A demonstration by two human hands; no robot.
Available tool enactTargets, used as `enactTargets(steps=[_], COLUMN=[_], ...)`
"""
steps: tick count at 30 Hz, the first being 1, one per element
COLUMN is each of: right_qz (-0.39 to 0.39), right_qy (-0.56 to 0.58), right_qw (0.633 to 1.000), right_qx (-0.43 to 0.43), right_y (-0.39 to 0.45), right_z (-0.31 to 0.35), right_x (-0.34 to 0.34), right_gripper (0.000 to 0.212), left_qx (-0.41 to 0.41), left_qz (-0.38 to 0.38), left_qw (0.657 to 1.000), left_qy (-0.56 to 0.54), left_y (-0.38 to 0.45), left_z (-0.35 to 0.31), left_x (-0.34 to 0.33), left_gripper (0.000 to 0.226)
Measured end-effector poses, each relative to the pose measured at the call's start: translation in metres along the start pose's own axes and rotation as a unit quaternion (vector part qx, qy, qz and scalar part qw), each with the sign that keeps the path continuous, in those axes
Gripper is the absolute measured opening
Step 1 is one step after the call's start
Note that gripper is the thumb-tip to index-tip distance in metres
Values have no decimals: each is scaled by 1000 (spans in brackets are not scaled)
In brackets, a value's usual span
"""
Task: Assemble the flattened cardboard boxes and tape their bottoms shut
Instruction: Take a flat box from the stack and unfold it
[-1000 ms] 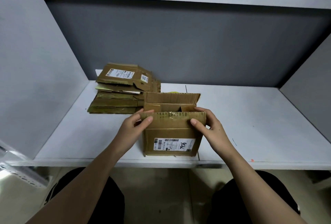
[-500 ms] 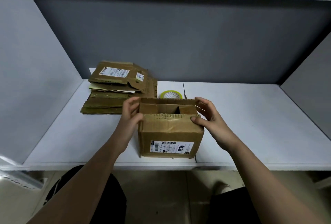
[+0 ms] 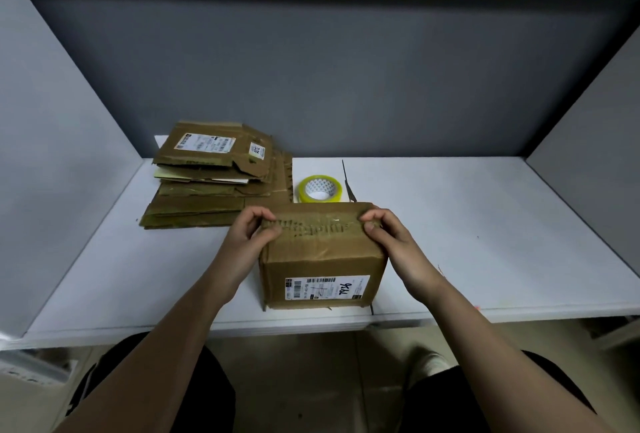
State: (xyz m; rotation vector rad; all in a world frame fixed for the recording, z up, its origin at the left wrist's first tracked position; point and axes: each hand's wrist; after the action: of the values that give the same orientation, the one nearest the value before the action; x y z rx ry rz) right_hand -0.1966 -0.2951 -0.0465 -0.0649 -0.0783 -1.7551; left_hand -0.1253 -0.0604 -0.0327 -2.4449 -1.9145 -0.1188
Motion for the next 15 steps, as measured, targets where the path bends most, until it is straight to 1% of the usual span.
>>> enactTargets(steps=[6,11,15], right_qz=[-16,-41,-44], right_qy=[-18,-18,-32], right_qw=[1000,999,998], right_qx=[11,11,14], right_y=[1,4,7], right_z=[-2,-2,-1], right_x=[-7,-8,-9], right_gripper=[18,17,13], left_qx=[-15,-5,10], left_qz=[6,20,22], left_qw=[999,999,999], left_qy=[41,46,34], left_y=[2,5,5], left_z=[8,10,9], left_x=[9,11,14], left_gripper=[12,14,15])
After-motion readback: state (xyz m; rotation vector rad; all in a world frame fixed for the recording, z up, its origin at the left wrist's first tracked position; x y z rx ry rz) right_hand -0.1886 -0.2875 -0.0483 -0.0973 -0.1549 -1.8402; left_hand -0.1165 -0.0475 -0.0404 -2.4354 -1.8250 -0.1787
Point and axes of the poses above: each hand's wrist, its own y-axis towards the middle knuckle, its own x-axis out of the back of the hand, z = x × y, and after that the axes turned 1 degree about -z, right-handed
